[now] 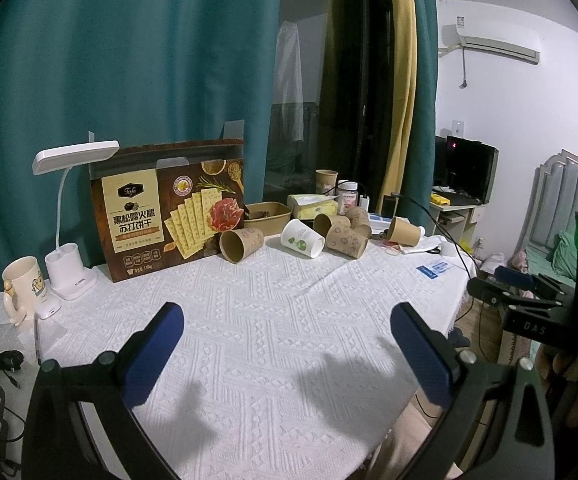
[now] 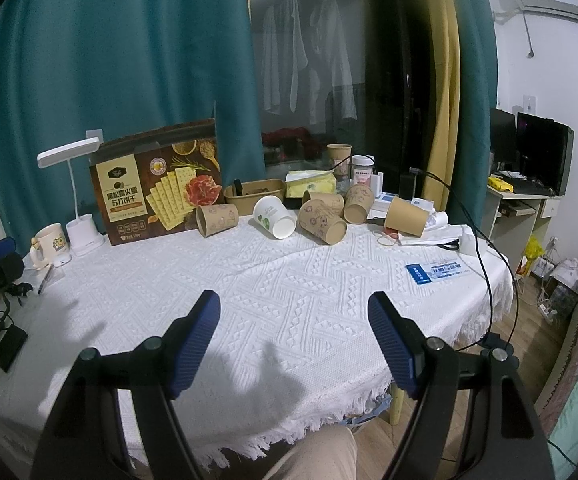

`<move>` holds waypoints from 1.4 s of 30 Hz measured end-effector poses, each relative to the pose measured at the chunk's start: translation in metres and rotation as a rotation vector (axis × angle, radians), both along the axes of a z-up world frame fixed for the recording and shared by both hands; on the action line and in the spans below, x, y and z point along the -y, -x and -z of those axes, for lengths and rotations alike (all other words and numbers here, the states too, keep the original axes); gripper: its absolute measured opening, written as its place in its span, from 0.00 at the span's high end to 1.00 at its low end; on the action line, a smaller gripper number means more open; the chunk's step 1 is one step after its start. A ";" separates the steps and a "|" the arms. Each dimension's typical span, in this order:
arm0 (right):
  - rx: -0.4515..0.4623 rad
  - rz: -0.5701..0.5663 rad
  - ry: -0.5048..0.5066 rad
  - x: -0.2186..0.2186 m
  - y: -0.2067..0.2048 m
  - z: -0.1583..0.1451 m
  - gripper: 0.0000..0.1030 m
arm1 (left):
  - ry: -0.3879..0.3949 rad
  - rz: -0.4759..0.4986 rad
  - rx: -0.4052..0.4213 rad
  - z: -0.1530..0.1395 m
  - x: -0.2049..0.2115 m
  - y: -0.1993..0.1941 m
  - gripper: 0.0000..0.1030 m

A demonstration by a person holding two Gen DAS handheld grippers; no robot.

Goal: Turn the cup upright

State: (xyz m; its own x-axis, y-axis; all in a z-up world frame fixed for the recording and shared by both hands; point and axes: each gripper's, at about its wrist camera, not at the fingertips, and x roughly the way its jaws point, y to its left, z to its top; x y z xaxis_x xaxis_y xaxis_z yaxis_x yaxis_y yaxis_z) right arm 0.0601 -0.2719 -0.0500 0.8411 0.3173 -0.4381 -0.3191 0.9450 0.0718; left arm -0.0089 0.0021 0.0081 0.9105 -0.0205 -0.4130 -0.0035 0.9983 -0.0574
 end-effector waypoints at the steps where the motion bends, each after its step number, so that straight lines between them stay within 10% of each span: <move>1: -0.001 0.000 0.001 0.000 0.000 0.000 0.28 | 0.001 0.000 0.000 0.000 0.000 0.000 0.00; 12: -0.034 0.005 0.017 0.003 -0.025 0.009 0.28 | -0.016 0.012 -0.046 0.005 0.008 -0.027 0.00; 28: -0.139 0.056 0.048 0.078 -0.189 0.065 0.28 | 0.052 0.152 -0.353 0.060 0.076 -0.239 0.00; 42: -0.212 0.052 0.051 0.110 -0.297 0.087 0.28 | 0.310 0.108 -0.509 0.117 0.130 -0.428 0.07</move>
State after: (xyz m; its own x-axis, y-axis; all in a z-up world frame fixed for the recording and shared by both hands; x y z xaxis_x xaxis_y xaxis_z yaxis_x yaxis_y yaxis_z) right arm 0.3567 -0.3818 -0.1370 0.7430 0.2490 -0.6213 -0.2528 0.9639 0.0840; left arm 0.4191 -0.1278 -0.1091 0.5864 -0.2907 -0.7560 -0.0061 0.9318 -0.3630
